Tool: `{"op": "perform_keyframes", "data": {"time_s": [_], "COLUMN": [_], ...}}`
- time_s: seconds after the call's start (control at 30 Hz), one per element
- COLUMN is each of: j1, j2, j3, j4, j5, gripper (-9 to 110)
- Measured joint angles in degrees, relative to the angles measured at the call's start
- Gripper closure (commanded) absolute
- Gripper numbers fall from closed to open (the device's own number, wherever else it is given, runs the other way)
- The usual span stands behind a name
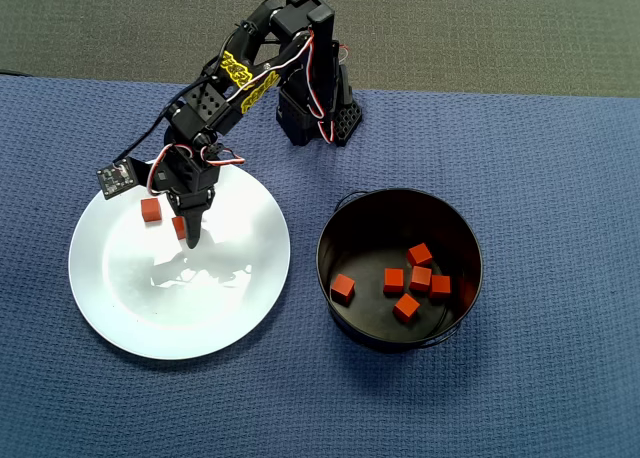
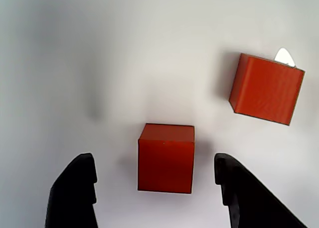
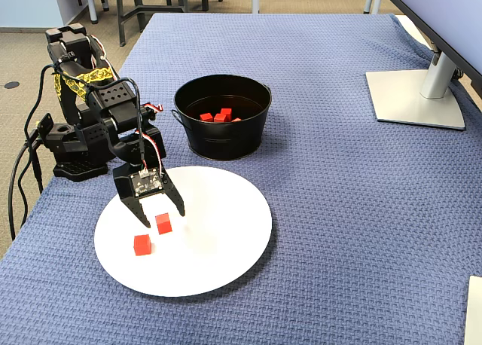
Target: Pick up the red cubes from the white plate and place them in the black recipient
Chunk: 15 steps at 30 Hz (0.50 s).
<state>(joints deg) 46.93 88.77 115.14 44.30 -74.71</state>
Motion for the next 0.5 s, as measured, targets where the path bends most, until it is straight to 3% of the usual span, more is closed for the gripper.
{"op": "perform_keyframes", "data": {"time_s": [0.5], "j1": [0.0], "j2": [0.0], "j3": [0.62], "j4": [-2.55], "j5": [0.0], "gripper": [101]}}
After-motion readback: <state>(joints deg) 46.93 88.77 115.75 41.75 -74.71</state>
